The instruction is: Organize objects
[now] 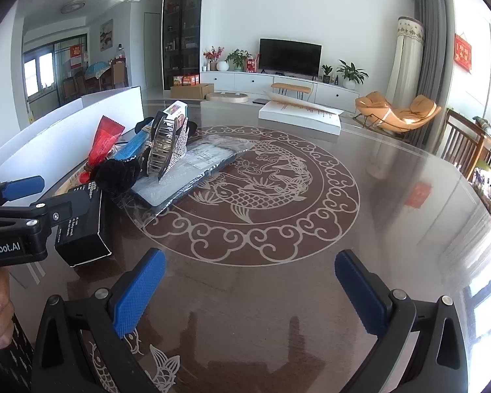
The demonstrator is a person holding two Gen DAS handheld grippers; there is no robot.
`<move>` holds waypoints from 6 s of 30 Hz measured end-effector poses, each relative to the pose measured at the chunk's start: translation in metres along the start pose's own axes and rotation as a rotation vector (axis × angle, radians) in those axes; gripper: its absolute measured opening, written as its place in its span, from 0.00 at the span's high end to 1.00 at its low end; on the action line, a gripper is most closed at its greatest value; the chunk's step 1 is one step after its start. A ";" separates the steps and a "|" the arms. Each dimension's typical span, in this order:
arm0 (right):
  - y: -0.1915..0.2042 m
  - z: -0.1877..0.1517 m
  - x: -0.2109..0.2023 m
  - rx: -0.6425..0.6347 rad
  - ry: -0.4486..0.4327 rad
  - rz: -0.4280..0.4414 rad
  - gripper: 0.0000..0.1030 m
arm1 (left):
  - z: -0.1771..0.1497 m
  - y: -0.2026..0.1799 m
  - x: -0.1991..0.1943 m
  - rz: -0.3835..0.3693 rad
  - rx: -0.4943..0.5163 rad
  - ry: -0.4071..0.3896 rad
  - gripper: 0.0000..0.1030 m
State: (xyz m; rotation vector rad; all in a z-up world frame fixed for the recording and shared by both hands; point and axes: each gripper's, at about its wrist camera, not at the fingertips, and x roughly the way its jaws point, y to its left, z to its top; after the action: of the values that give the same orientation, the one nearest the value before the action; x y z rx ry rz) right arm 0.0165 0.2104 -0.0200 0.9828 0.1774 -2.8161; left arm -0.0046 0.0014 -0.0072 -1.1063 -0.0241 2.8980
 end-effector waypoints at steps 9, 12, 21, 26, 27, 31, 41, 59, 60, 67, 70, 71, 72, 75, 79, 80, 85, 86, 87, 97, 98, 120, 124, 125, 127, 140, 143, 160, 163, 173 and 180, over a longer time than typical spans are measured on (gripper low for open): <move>0.007 -0.003 0.007 -0.020 0.019 0.001 0.00 | -0.001 -0.004 0.002 -0.001 0.016 0.007 0.00; 0.009 -0.003 0.009 -0.033 0.022 0.005 0.00 | -0.001 -0.005 0.004 0.001 0.019 0.015 0.00; 0.011 -0.003 0.020 -0.041 0.067 0.026 0.00 | -0.001 -0.004 0.008 -0.003 0.013 0.036 0.00; 0.009 -0.004 0.030 -0.023 0.118 0.033 0.00 | -0.002 -0.004 0.010 -0.009 0.011 0.043 0.00; 0.008 -0.004 0.032 -0.017 0.129 0.034 0.00 | -0.002 -0.004 0.010 -0.010 0.011 0.045 0.00; 0.003 -0.005 0.039 0.009 0.159 0.035 0.00 | -0.001 -0.004 0.010 -0.014 0.007 0.049 0.00; 0.005 -0.004 0.046 -0.003 0.186 0.034 0.00 | -0.002 -0.002 0.012 -0.020 -0.001 0.058 0.00; 0.005 -0.005 0.047 -0.001 0.188 0.035 0.00 | -0.002 0.000 0.014 -0.033 -0.021 0.072 0.00; 0.005 -0.005 0.047 -0.001 0.187 0.035 0.00 | -0.002 0.001 0.014 -0.033 -0.024 0.072 0.00; 0.005 -0.005 0.046 0.000 0.187 0.035 0.00 | -0.002 0.010 0.017 -0.039 -0.070 0.082 0.00; 0.005 -0.005 0.046 0.000 0.187 0.035 0.00 | -0.002 0.011 0.018 -0.040 -0.076 0.085 0.00; 0.005 -0.005 0.046 0.000 0.187 0.035 0.00 | -0.002 0.011 0.018 -0.040 -0.076 0.086 0.00; 0.005 -0.005 0.046 0.000 0.187 0.035 0.00 | -0.002 0.010 0.019 -0.040 -0.075 0.086 0.00; 0.005 -0.005 0.046 0.000 0.187 0.035 0.00 | -0.003 0.010 0.019 -0.039 -0.076 0.086 0.00; 0.005 -0.005 0.046 0.000 0.187 0.035 0.00 | -0.003 0.012 0.020 -0.037 -0.087 0.090 0.00; 0.005 -0.005 0.046 0.000 0.187 0.035 0.00 | -0.003 0.014 0.020 -0.038 -0.092 0.093 0.00; 0.006 -0.004 0.046 0.002 0.185 0.036 0.00 | -0.004 0.021 0.019 -0.023 -0.121 0.094 0.00; 0.006 -0.004 0.047 0.002 0.185 0.037 0.00 | -0.004 0.024 0.019 -0.017 -0.135 0.092 0.00; 0.006 -0.003 0.047 0.004 0.186 0.037 0.00 | -0.004 0.028 0.018 -0.009 -0.152 0.091 0.00; 0.004 -0.002 0.048 0.031 0.179 0.104 0.00 | -0.008 0.062 0.018 0.041 -0.300 0.103 0.00; 0.006 -0.001 0.048 0.019 0.182 0.112 0.00 | -0.009 0.066 0.018 0.042 -0.315 0.103 0.00; 0.131 0.106 0.134 -0.306 0.274 0.488 0.50 | -0.020 0.109 0.013 0.066 -0.551 0.098 0.00; 0.132 0.099 0.126 -0.315 0.269 0.472 0.69 | -0.021 0.108 0.016 0.054 -0.543 0.113 0.00; 0.130 0.094 0.124 -0.313 0.278 0.466 0.69 | -0.021 0.107 0.016 0.052 -0.538 0.117 0.00; 0.119 0.084 0.115 -0.293 0.289 0.461 0.69 | -0.019 0.105 0.017 0.049 -0.528 0.119 0.00; -0.020 -0.004 0.024 -0.018 0.220 0.159 0.69 | -0.016 0.070 0.032 -0.149 -0.406 0.191 0.00; -0.036 -0.011 0.017 -0.010 0.201 0.142 0.67 | -0.014 0.050 0.035 -0.190 -0.318 0.214 0.00; -0.020 -0.026 0.017 0.028 0.204 0.189 0.16 | -0.011 0.048 0.023 -0.225 -0.261 0.204 0.00; 0.000 -0.019 0.012 -0.046 0.194 0.221 0.11 | -0.005 0.063 0.013 -0.207 -0.222 0.180 0.00; 0.070 0.003 0.036 -0.209 0.207 0.271 0.08 | 0.005 0.079 0.016 -0.189 -0.037 0.252 0.00; 0.038 0.012 0.041 -0.111 0.229 0.232 0.08 | -0.004 0.007 0.042 -0.229 0.289 0.337 0.00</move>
State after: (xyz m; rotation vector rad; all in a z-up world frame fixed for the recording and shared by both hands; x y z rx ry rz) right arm -0.0159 0.1672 -0.0387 1.2119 0.2278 -2.4557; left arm -0.0336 -0.0036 -0.0384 -1.4083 0.2524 2.3898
